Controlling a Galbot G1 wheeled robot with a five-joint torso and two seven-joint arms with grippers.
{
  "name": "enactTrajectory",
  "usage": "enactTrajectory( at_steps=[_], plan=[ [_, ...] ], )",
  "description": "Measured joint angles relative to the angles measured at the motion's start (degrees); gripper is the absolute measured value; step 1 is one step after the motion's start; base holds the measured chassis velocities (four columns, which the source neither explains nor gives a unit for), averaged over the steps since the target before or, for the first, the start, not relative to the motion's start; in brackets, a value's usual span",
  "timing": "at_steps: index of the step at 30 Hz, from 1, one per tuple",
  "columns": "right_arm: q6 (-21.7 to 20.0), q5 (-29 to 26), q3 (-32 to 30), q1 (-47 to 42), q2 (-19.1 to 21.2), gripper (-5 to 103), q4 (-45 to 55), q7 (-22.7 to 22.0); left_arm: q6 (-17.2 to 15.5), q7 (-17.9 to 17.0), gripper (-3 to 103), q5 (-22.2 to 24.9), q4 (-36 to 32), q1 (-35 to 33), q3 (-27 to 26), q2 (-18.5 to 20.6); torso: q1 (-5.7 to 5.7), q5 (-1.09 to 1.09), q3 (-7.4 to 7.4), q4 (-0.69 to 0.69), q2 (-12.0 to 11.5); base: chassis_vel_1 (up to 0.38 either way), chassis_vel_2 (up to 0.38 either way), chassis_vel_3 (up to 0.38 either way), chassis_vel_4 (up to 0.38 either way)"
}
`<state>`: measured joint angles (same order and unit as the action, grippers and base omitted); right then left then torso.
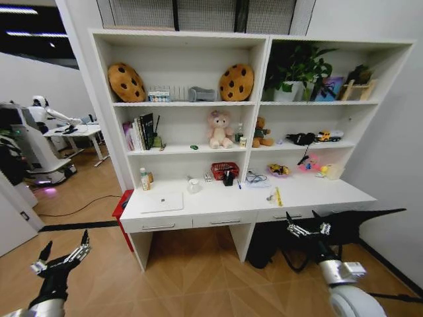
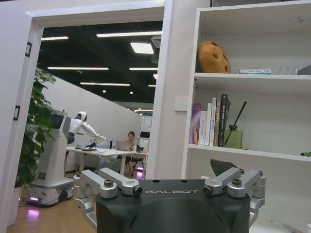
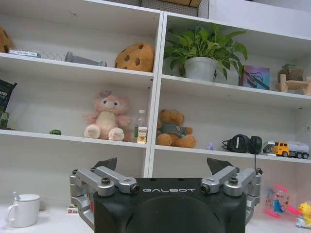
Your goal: Organize the objects on the table.
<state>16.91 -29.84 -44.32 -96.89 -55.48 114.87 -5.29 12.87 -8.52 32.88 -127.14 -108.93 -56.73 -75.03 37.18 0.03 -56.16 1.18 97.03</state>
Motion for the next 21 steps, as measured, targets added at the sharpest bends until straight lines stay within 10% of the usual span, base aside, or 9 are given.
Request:
enactTrajectory(
  at_steps=[21],
  plan=[
    [0.0,0.0,0.0,0.0,0.0,100,0.0,0.0,0.0,0.0,100,0.0,0.0,0.0,0.0,0.0,-0.02,0.02,0.01,-0.01,0.0,0.000,0.000,0.000,0.000]
  ],
)
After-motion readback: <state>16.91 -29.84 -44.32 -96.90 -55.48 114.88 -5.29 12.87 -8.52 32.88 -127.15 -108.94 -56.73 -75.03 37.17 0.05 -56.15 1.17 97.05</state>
